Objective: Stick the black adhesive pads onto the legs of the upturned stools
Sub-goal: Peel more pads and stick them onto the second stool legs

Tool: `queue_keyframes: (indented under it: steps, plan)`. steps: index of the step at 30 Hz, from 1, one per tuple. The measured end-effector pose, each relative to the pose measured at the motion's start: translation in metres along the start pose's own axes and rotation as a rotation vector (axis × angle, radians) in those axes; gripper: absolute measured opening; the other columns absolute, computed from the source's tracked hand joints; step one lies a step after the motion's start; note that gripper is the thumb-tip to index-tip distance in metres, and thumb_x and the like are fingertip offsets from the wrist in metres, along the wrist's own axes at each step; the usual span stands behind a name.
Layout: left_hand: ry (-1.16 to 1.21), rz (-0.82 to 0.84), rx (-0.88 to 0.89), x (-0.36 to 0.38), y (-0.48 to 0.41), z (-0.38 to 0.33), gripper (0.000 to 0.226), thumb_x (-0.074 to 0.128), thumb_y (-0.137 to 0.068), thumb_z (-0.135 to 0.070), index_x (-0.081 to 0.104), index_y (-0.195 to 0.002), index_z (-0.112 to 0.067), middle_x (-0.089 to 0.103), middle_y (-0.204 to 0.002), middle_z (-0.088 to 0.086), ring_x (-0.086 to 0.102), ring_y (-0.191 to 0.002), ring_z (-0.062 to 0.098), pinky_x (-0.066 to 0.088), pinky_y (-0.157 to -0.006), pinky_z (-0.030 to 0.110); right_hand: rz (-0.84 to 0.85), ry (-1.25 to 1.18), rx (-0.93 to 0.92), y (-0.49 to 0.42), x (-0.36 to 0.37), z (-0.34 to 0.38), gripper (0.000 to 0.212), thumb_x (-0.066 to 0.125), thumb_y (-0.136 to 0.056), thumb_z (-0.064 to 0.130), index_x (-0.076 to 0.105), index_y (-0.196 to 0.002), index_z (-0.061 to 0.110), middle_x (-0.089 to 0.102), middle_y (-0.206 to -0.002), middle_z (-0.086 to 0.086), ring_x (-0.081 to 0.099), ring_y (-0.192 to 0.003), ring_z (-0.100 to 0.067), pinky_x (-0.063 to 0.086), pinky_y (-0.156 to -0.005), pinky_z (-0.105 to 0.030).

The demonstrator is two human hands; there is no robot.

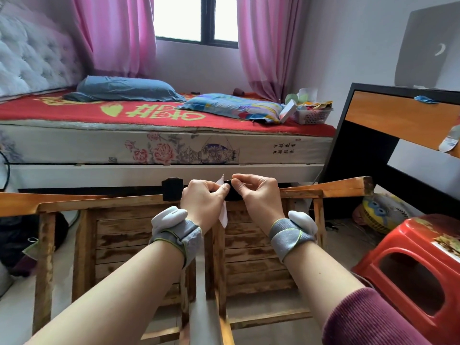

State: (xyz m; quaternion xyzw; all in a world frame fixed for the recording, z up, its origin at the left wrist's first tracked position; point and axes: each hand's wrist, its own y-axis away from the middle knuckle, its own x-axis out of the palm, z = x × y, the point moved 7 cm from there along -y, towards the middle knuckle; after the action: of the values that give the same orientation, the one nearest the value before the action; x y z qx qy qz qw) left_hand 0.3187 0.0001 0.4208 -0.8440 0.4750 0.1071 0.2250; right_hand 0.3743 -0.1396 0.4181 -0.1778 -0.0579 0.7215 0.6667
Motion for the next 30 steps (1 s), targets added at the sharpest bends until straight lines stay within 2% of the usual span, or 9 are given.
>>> queue_keyframes:
  steps: [2, 6, 10, 14, 17, 19, 22, 25, 30]
  plan:
    - [-0.001, -0.004, -0.004, 0.0, -0.002, -0.001, 0.03, 0.063, -0.086, -0.038, 0.078, -0.076, -0.015, 0.074, -0.071, 0.008, 0.069, -0.078, 0.024, 0.054, -0.072, 0.033, 0.037, -0.041, 0.038, -0.002, -0.001, -0.004, 0.014, 0.072, -0.081, 0.02, 0.075, -0.094, 0.015, 0.076, -0.09, -0.002, 0.072, -0.086, -0.01, 0.056, -0.089, -0.031]
    - [-0.012, -0.032, -0.007, 0.0, -0.004, -0.001, 0.033, 0.064, -0.085, -0.038, 0.076, -0.069, -0.012, 0.072, -0.066, 0.01, 0.068, -0.073, 0.026, 0.052, -0.068, 0.033, 0.058, -0.197, 0.062, 0.002, 0.003, -0.009, 0.013, 0.066, -0.087, 0.013, 0.074, -0.096, 0.017, 0.074, -0.089, 0.001, 0.07, -0.08, -0.002, 0.054, -0.079, -0.016]
    - [-0.04, -0.039, 0.018, 0.0, -0.002, -0.003, 0.034, 0.064, -0.085, -0.038, 0.076, -0.07, -0.011, 0.071, -0.065, 0.011, 0.067, -0.07, 0.028, 0.052, -0.066, 0.034, 0.023, -0.153, 0.008, 0.004, 0.004, -0.009, 0.015, 0.064, -0.087, 0.014, 0.073, -0.089, 0.025, 0.075, -0.093, -0.007, 0.071, -0.091, -0.02, 0.055, -0.087, -0.029]
    - [-0.067, -0.015, 0.027, 0.0, -0.002, -0.003, 0.03, 0.064, -0.086, -0.037, 0.077, -0.073, -0.013, 0.072, -0.069, 0.011, 0.067, -0.072, 0.027, 0.052, -0.067, 0.033, 0.12, -0.063, -0.047, 0.007, 0.004, -0.006, 0.025, 0.059, -0.089, 0.008, 0.069, -0.101, 0.028, 0.072, -0.089, -0.001, 0.068, -0.084, -0.012, 0.054, -0.083, -0.023]
    - [-0.086, -0.006, 0.048, 0.0, -0.002, -0.003, 0.026, 0.066, -0.085, -0.035, 0.077, -0.076, -0.014, 0.073, -0.071, 0.011, 0.068, -0.074, 0.028, 0.056, -0.071, 0.039, 0.162, 0.153, -0.128, 0.006, 0.005, -0.003, 0.029, 0.059, -0.087, 0.012, 0.065, -0.107, 0.032, 0.069, -0.09, 0.008, 0.065, -0.083, -0.011, 0.055, -0.082, -0.03]
    - [-0.076, 0.006, 0.05, 0.001, -0.001, -0.002, 0.023, 0.066, -0.084, -0.033, 0.078, -0.078, -0.014, 0.074, -0.072, 0.009, 0.068, -0.074, 0.026, 0.056, -0.072, 0.04, 0.199, 0.185, -0.128, 0.005, 0.004, -0.002, 0.032, 0.059, -0.086, 0.012, 0.064, -0.111, 0.031, 0.069, -0.096, 0.007, 0.064, -0.083, -0.012, 0.055, -0.082, -0.032]
    - [-0.067, 0.023, 0.053, 0.002, 0.001, -0.002, 0.019, 0.068, -0.084, -0.032, 0.079, -0.081, -0.016, 0.074, -0.073, 0.006, 0.069, -0.074, 0.023, 0.057, -0.074, 0.04, 0.249, 0.195, -0.125, 0.007, 0.002, -0.001, 0.038, 0.059, -0.086, 0.011, 0.061, -0.117, 0.033, 0.069, -0.101, 0.004, 0.063, -0.081, -0.011, 0.054, -0.079, -0.027]
    - [-0.058, 0.042, 0.051, 0.002, 0.002, -0.001, 0.016, 0.069, -0.082, -0.029, 0.078, -0.084, -0.016, 0.074, -0.076, 0.005, 0.069, -0.077, 0.021, 0.057, -0.077, 0.039, 0.286, 0.187, -0.111, 0.008, 0.001, -0.003, 0.045, 0.059, -0.085, 0.008, 0.059, -0.12, 0.035, 0.069, -0.107, 0.005, 0.067, -0.095, -0.014, 0.055, -0.087, -0.031]
    - [-0.066, 0.074, 0.051, 0.001, 0.001, -0.001, 0.016, 0.073, -0.079, -0.027, 0.077, -0.089, -0.016, 0.075, -0.085, 0.004, 0.069, -0.083, 0.018, 0.057, -0.081, 0.035, 0.341, 0.161, -0.078, 0.004, -0.001, -0.006, 0.047, 0.059, -0.085, 0.007, 0.058, -0.122, 0.036, 0.07, -0.11, 0.006, 0.066, -0.103, -0.013, 0.051, -0.097, -0.036]
